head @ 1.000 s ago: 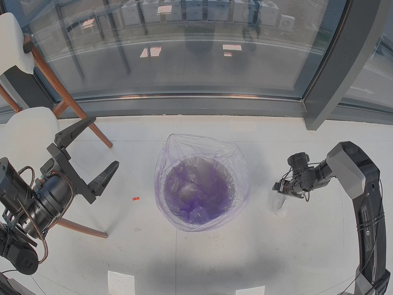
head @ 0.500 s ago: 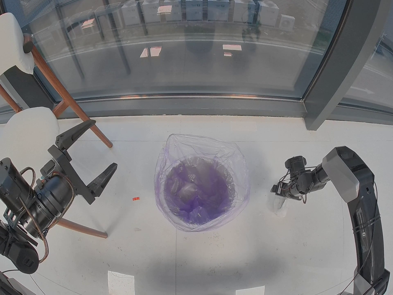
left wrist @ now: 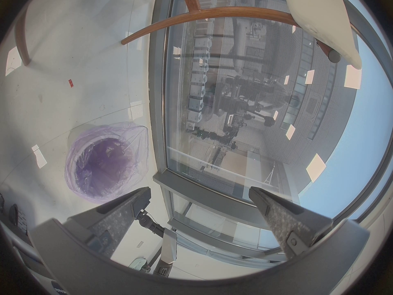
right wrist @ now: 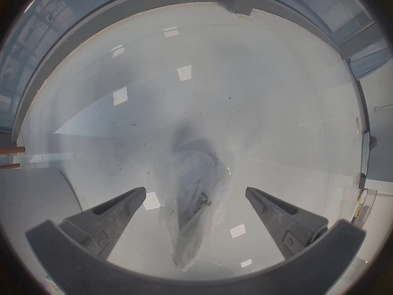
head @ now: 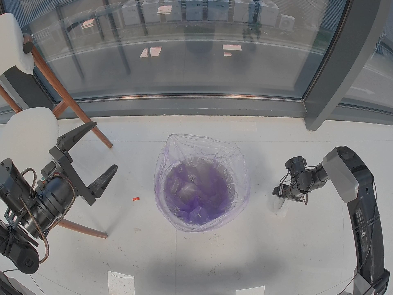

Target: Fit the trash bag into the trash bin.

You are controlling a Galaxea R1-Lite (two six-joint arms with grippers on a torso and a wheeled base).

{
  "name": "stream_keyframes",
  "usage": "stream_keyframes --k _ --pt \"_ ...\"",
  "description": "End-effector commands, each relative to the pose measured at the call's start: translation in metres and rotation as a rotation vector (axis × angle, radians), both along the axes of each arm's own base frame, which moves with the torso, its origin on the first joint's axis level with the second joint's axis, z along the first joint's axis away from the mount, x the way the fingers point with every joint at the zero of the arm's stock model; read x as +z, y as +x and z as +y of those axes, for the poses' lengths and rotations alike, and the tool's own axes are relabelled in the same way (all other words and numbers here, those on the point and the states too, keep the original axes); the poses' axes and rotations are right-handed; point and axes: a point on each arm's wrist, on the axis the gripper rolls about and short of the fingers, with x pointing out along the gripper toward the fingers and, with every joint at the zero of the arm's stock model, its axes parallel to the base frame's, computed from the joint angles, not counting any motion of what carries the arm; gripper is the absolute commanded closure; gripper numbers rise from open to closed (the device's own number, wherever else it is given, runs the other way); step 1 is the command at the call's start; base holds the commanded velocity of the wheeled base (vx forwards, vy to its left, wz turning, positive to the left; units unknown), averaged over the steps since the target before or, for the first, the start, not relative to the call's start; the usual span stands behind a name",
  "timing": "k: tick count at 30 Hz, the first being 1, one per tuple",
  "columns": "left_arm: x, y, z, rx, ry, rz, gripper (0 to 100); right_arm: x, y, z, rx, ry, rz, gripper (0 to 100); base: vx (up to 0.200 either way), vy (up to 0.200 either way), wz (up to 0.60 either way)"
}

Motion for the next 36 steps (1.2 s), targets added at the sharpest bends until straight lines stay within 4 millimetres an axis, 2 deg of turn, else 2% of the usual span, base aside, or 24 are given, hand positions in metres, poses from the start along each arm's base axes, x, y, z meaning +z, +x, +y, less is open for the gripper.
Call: stream_keyframes --k 1,9,13,17,22,24,25,26,28,29,30,36 --pt "0.001 0.000 0.000 0.001 -0.004 -0.015 0 -0.007 0.002 0.000 -0.002 -0.008 0.002 100 0.000 0.000 0.00" --pt "0.000 0.001 0.000 0.009 -0.003 -0.011 0 -0.006 0.002 0.003 0.004 -0.012 0.007 100 0.000 0.000 0.00" --pt "-0.001 0.002 0.000 0.009 -0.002 -0.005 0 0.002 -0.004 -0.002 -0.002 -0.016 0.074 100 0.000 0.000 0.00" --pt "0.000 0.001 0.000 0.008 -0.002 -0.011 0 0.045 -0.002 -0.003 0.001 0.006 0.010 100 0.000 0.000 0.00" --pt "0.001 0.000 0.000 0.006 -0.001 -0.016 0 0.126 -0.016 -0.002 0.038 0.067 -0.097 100 0.000 0.000 0.00" --pt "0.000 -0.001 0.000 0.005 0.001 -0.014 0 0.171 -0.028 0.003 0.060 0.103 -0.174 100 0.000 0.000 0.00" --pt "0.000 -0.001 0.000 0.006 0.005 -0.016 0 0.196 -0.037 0.010 0.081 0.121 -0.219 100 0.000 0.000 0.00" --pt "0.000 -0.001 0.000 0.007 0.012 -0.019 0 0.206 -0.042 0.015 0.098 0.129 -0.235 100 0.000 0.000 0.00" --pt "-0.001 -0.002 0.001 0.017 0.049 -0.036 0 0.241 -0.061 0.034 0.157 0.150 -0.284 100 0.000 0.000 0.00" --pt "-0.001 -0.002 0.001 0.017 0.053 -0.039 0 0.244 -0.063 0.036 0.161 0.151 -0.288 100 0.000 0.000 0.00" --pt "-0.001 -0.002 0.001 0.025 0.084 -0.055 0 0.267 -0.078 0.049 0.200 0.164 -0.318 100 0.000 0.000 0.00" --pt "-0.001 -0.003 0.001 0.026 0.094 -0.063 0 0.324 -0.121 0.093 0.303 0.245 -0.422 100 0.000 0.000 0.00"
